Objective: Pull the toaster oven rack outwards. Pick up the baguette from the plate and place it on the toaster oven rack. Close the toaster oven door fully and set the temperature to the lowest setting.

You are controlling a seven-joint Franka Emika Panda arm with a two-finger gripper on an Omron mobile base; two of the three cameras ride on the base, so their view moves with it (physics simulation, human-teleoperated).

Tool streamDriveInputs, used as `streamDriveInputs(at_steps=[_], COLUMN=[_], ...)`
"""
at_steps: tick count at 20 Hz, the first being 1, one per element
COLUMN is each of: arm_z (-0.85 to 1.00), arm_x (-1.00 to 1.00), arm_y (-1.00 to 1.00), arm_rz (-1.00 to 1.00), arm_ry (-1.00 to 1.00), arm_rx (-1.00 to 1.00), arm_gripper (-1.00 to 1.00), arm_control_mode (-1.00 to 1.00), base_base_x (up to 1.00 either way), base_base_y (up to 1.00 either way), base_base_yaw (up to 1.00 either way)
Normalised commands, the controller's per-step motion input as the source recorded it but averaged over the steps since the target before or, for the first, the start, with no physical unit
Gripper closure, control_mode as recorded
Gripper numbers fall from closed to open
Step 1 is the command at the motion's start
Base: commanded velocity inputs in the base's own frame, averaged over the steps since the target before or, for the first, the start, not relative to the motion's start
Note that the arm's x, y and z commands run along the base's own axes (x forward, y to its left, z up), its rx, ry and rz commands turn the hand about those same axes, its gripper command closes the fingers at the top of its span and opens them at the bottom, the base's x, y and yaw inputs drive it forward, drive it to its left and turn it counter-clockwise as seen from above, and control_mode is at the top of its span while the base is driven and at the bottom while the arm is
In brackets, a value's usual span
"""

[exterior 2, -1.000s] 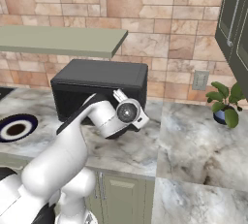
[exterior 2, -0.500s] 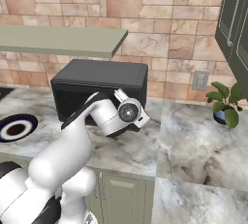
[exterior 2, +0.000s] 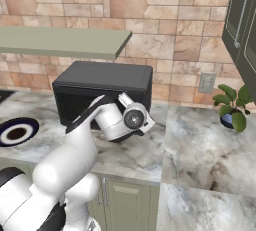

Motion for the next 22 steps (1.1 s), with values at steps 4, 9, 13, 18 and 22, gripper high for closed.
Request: streamDriveInputs(at_steps=[4, 9, 13, 18, 22], arm_z=[0.0, 0.0, 0.0, 0.0, 0.0], arm_x=[0.02, 0.07, 0.01, 0.0, 0.0], arm_y=[0.0, 0.0, -0.03, -0.1, -0.08], arm_rz=[0.01, 0.01, 0.01, 0.01, 0.01], arm_ry=[-0.02, -0.01, -0.02, -0.03, -0.03], arm_rx=[0.02, 0.02, 0.01, 0.01, 0.01], arm_gripper=[-1.0, -1.0, -1.0, -1.0, -1.0], arm_control_mode=[-1.0, -1.0, -1.0, -1.0, -1.0], base_base_x=[0.0, 0.0, 0.0, 0.0, 0.0], base_base_y=[0.0, 0.0, 0.0, 0.0, 0.0], base_base_yaw=[0.0, 0.0, 0.0, 0.0, 0.0])
